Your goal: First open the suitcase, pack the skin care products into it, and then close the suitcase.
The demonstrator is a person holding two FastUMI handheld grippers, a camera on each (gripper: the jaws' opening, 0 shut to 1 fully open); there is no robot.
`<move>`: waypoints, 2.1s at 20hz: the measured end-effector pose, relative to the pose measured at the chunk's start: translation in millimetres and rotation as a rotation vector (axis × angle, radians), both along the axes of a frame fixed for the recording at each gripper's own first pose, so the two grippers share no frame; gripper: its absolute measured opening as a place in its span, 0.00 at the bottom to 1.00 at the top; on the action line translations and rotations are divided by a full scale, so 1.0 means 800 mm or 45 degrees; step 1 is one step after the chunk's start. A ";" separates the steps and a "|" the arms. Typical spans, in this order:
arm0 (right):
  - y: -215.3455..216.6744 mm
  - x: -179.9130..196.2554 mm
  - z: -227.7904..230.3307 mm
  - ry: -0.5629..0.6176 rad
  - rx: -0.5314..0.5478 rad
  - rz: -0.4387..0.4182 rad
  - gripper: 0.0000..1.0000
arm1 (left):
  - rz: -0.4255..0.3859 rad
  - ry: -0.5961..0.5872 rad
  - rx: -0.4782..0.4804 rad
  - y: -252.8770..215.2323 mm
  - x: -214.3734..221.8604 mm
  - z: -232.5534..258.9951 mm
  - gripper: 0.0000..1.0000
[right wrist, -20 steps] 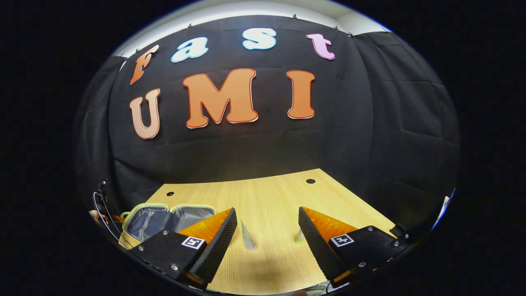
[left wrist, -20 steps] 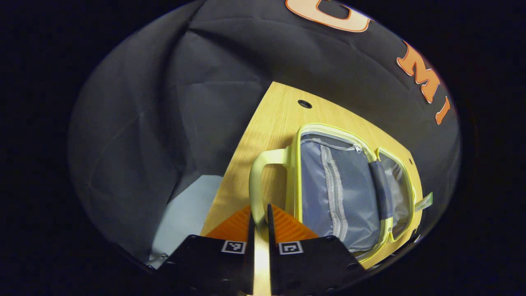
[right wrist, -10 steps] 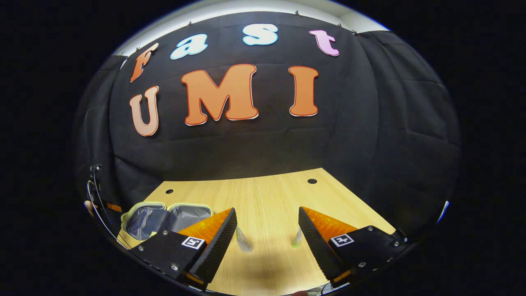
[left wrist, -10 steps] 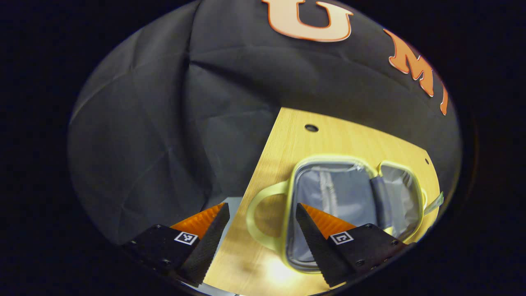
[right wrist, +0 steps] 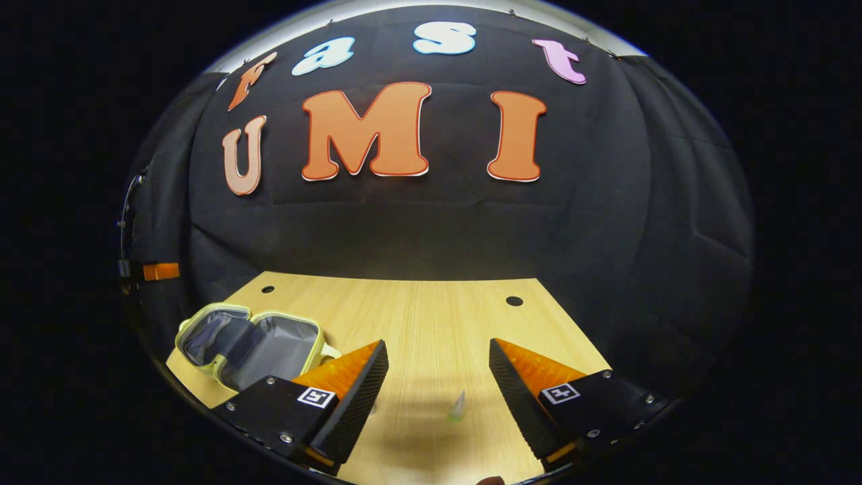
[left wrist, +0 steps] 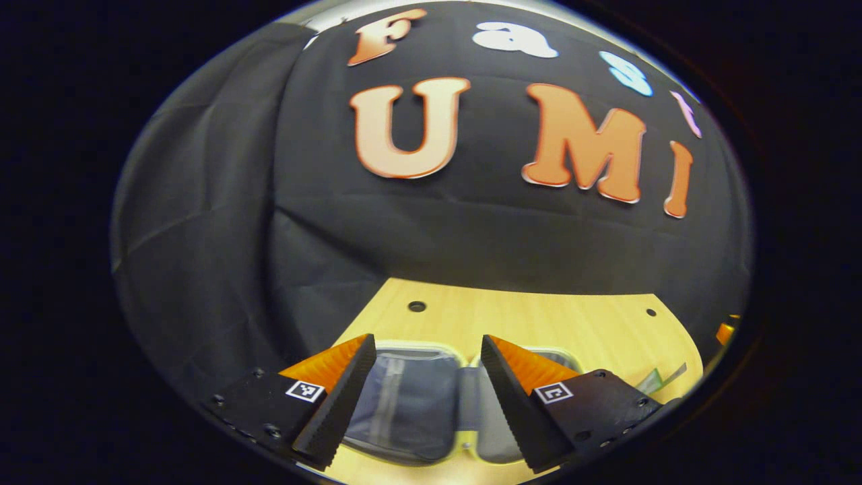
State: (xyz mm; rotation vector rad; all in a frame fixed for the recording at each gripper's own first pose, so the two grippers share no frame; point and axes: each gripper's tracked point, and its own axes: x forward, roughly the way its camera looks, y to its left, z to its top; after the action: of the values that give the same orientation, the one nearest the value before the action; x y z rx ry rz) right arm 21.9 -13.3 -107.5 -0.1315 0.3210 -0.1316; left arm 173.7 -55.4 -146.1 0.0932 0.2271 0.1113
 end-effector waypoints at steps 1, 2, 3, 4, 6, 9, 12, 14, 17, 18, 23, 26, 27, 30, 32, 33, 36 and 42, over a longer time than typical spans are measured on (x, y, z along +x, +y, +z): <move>-0.006 0.004 -0.005 0.016 0.001 0.010 0.95 | -0.037 -0.014 0.008 -0.034 -0.003 0.001 0.97; -0.009 0.005 -0.009 0.023 0.009 0.022 0.95 | -0.091 -0.025 0.011 -0.070 -0.002 0.001 0.97; -0.013 0.006 -0.011 0.027 0.014 0.031 0.95 | -0.133 -0.020 0.008 -0.104 -0.004 -0.006 0.97; -0.018 0.006 -0.014 0.034 0.014 0.040 0.95 | -0.172 -0.006 -0.002 -0.144 -0.007 -0.012 0.97; -0.027 0.007 -0.024 0.053 0.016 0.055 0.96 | -0.250 0.011 -0.047 -0.222 -0.003 -0.031 0.97; -0.041 0.005 -0.041 0.087 0.010 0.081 0.95 | -0.327 0.038 -0.141 -0.322 0.005 -0.073 0.97; -0.057 0.005 -0.054 0.114 0.030 0.084 0.95 | -0.345 0.033 -0.137 -0.389 -0.001 -0.108 0.97; -0.070 0.005 -0.060 0.119 0.042 0.079 0.95 | -0.329 0.001 -0.079 -0.411 0.003 -0.124 0.97; -0.091 0.006 -0.066 0.127 0.042 0.070 0.95 | -0.335 0.042 -0.030 -0.440 0.011 -0.172 0.97; -0.097 0.007 -0.070 0.135 0.041 0.070 0.95 | -0.334 0.070 -0.020 -0.446 0.013 -0.192 0.98; -0.122 0.006 -0.086 0.171 0.024 0.077 0.95 | -0.293 0.203 0.026 -0.459 0.018 -0.283 0.97; -0.133 0.002 -0.097 0.204 0.015 0.078 0.96 | -0.252 0.289 0.037 -0.457 0.017 -0.330 0.97; -0.135 0.001 -0.099 0.213 0.013 0.078 0.96 | -0.229 0.308 0.046 -0.456 0.017 -0.339 0.92; -0.137 -0.004 -0.105 0.229 0.013 0.080 0.96 | -0.171 0.307 0.060 -0.441 0.021 -0.353 0.52; -0.134 -0.008 -0.109 0.242 0.021 0.088 0.96 | -0.169 0.314 0.010 -0.439 0.017 -0.354 0.39; -0.132 -0.009 -0.112 0.247 0.023 0.094 0.96 | -0.167 0.324 -0.005 -0.438 0.016 -0.353 0.37; -0.117 -0.014 -0.115 0.251 0.034 0.134 0.96 | -0.176 0.307 -0.064 -0.434 0.006 -0.332 0.34; -0.079 -0.017 -0.157 0.361 0.045 0.186 0.96 | -0.281 0.328 -0.132 -0.433 -0.025 -0.267 0.33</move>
State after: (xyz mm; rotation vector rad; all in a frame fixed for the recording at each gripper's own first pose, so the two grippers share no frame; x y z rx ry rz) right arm 8.3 -76.8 -233.3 -0.1386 0.5946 0.0382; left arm 153.9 -401.9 -359.5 0.0288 0.4771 -0.1332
